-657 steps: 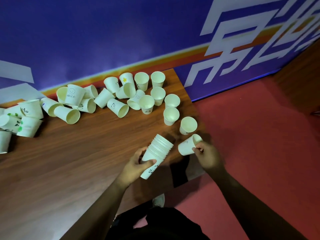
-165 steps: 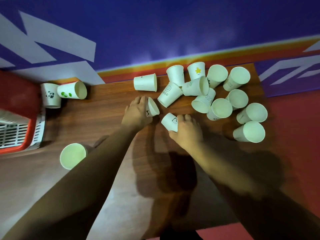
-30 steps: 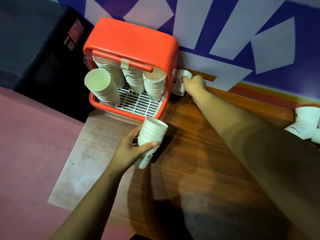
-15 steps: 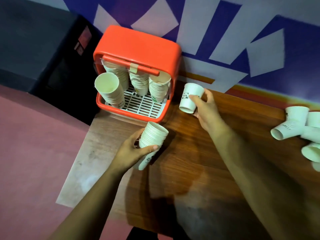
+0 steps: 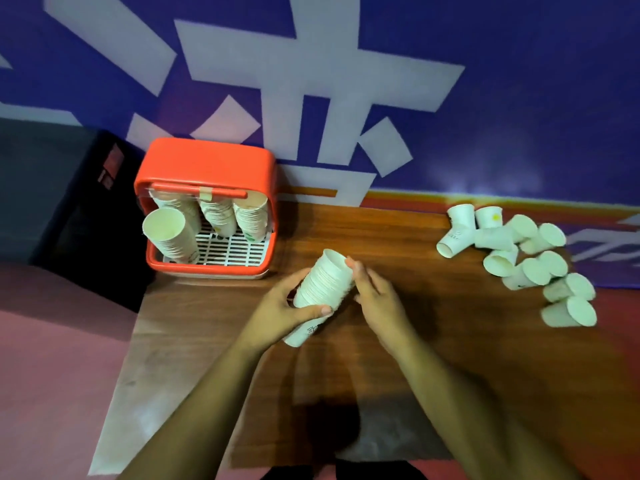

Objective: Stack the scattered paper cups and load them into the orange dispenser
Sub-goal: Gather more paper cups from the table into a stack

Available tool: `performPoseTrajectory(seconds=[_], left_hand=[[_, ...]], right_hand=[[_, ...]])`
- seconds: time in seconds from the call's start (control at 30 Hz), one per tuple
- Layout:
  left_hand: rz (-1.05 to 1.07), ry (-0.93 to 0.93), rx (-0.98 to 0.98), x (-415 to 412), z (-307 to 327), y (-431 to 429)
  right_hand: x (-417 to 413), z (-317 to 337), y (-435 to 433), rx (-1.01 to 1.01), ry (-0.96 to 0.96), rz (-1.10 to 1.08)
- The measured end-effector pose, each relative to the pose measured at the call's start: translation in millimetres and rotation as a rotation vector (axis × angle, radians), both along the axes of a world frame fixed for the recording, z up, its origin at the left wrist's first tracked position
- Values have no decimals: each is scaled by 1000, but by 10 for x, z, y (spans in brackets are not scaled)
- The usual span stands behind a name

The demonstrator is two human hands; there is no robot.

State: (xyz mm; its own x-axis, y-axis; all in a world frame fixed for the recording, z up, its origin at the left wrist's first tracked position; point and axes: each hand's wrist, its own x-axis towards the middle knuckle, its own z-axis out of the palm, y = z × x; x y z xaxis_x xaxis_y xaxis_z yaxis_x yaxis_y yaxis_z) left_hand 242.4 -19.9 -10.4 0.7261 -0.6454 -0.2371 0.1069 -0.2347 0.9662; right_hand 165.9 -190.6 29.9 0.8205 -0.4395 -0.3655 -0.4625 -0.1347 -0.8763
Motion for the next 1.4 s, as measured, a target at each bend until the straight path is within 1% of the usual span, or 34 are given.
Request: performPoseTrajectory(seconds=[0.1,0.23,0.3,0.43,0.5,0.6,0.7,0.77,0.9,1.03,1.2,1.33,1.4], left_hand=[[8,-4,-33,-189,128,-192],[11,-1,-47,-417,213,-399],[-3,3,-35,-509,236,-500],[1,-4,1,-747,245,-869],[12,-12,25,-855,225,-1083],[-6,0,37,-1069,168,-1591],[-29,36,50,-1345,95,-2175],[-51,45,57,-1547,69,-2613],[-64,88,90,-1841,-11,-3262],[-54,105,122,-2092,-12,-3607],[-21,113,175,-2240,-9,-3745],[12,98,208,-2296,6,-3799],[14,88,224,-2325,8,-3833]], right_hand=[[-178,75,-73,-61,-14,-51],[-388,99,-305,-61,10,-23],[-494,101,-439,-32,12,-42],[-870,110,-888,85,-33,-176],[-1081,43,-1232,45,-1,-239],[-1500,-114,-1993,-116,83,-289],[-1909,-243,-2757,-238,159,-326],[-2175,-324,-3313,-310,197,-391],[-2536,-529,-4273,-361,290,-490],[-2663,-689,-4780,-526,413,-396],[-2546,-931,-4981,-546,411,-306],[-2566,-1047,-5022,-642,422,-251],[-2597,-1073,-5012,-620,400,-219]])
